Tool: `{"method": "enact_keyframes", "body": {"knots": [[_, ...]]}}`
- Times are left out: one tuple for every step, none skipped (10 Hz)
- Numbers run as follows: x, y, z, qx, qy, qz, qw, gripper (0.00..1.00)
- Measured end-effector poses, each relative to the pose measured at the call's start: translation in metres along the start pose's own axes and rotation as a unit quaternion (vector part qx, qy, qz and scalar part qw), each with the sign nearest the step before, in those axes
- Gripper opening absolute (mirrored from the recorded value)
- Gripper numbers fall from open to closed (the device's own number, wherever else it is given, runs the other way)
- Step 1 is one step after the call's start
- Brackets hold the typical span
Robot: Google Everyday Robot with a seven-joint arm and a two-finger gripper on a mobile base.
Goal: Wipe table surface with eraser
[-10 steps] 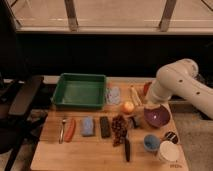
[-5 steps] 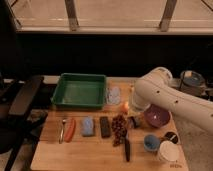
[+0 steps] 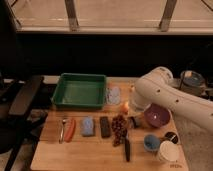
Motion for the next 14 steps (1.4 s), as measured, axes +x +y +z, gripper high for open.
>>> {"method": "enact_keyframes", "body": {"knots": [[-0.012,0.012,0.013,-0.02,-0.009,-0.008,0.9997,0.43],[-0.022,0.019,0.021,-0.031,-0.013,-0.011,0.9994,0.43],[-0.036,0.028,0.031,-0.044,-0.021,-0.014,0.9987,0.43],[-0.056,0.04,0.044,-0.061,-0.034,-0.016,0.9974,0.43],[-0.072,0.054,0.058,-0.079,-0.048,-0.009,0.9957,0.43],[-0.084,0.065,0.065,-0.086,-0.058,0.004,0.9946,0.43],[-0.092,0.073,0.069,-0.083,-0.061,0.021,0.9944,0.43],[-0.096,0.079,0.072,-0.074,-0.06,0.033,0.9949,0.42],[-0.103,0.083,0.076,-0.066,-0.056,0.035,0.9957,0.35],[-0.111,0.086,0.081,-0.06,-0.05,0.033,0.9964,0.27],[-0.124,0.089,0.089,-0.051,-0.038,0.026,0.9976,0.19],[-0.13,0.09,0.093,-0.044,-0.029,0.021,0.9984,0.18],[-0.132,0.09,0.095,-0.041,-0.025,0.02,0.9987,0.18],[-0.133,0.09,0.096,-0.039,-0.024,0.019,0.9988,0.18]]}}
